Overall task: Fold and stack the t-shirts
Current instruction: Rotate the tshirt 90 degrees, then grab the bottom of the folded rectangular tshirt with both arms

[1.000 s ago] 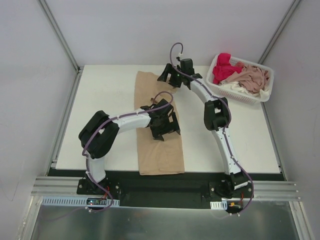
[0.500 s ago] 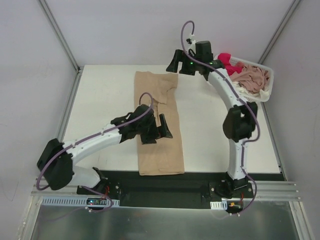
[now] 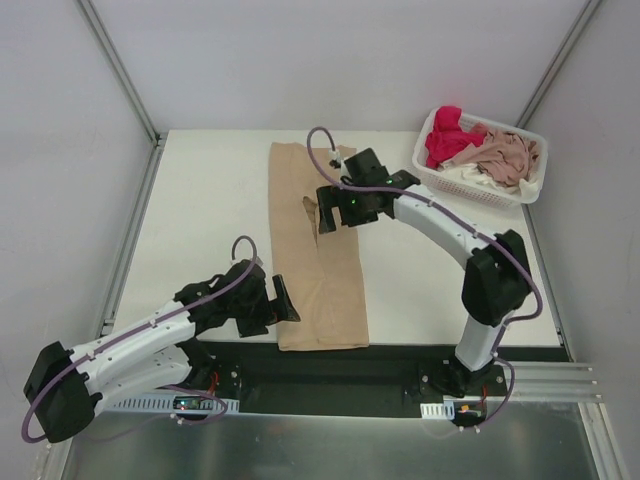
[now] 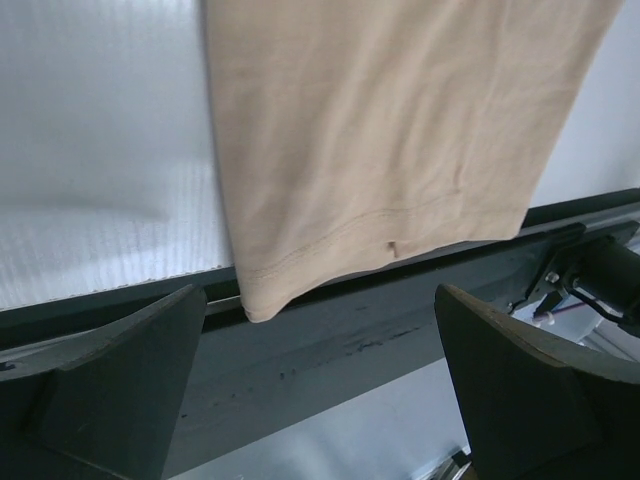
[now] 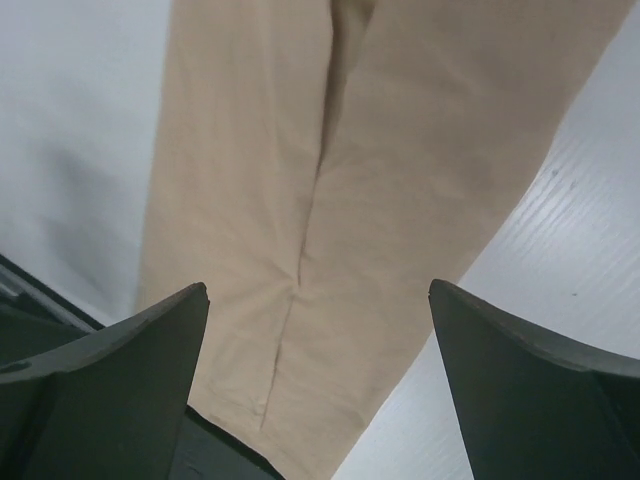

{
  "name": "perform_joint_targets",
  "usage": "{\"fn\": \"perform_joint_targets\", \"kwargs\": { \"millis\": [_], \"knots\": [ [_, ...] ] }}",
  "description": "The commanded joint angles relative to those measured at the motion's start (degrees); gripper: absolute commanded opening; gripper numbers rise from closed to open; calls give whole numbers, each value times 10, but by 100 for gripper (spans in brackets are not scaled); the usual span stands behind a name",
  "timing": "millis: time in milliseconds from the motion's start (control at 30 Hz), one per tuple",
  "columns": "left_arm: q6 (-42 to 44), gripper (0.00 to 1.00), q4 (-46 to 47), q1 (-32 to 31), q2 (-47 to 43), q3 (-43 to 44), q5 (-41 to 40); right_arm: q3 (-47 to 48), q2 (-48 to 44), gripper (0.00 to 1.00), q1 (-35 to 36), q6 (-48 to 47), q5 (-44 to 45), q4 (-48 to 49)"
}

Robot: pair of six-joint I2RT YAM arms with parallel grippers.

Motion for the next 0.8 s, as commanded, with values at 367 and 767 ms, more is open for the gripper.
{"fn": "perform_joint_targets", "kwargs": {
  "millis": [367,767],
  "knots": [
    [-29,56,-12,-35,80,-34,46,-338,-236,97,40,166,211,55],
    [-49,0,-13,-58,114,-14,14,-550,-445,97,99,222,50,72]
  ]
}}
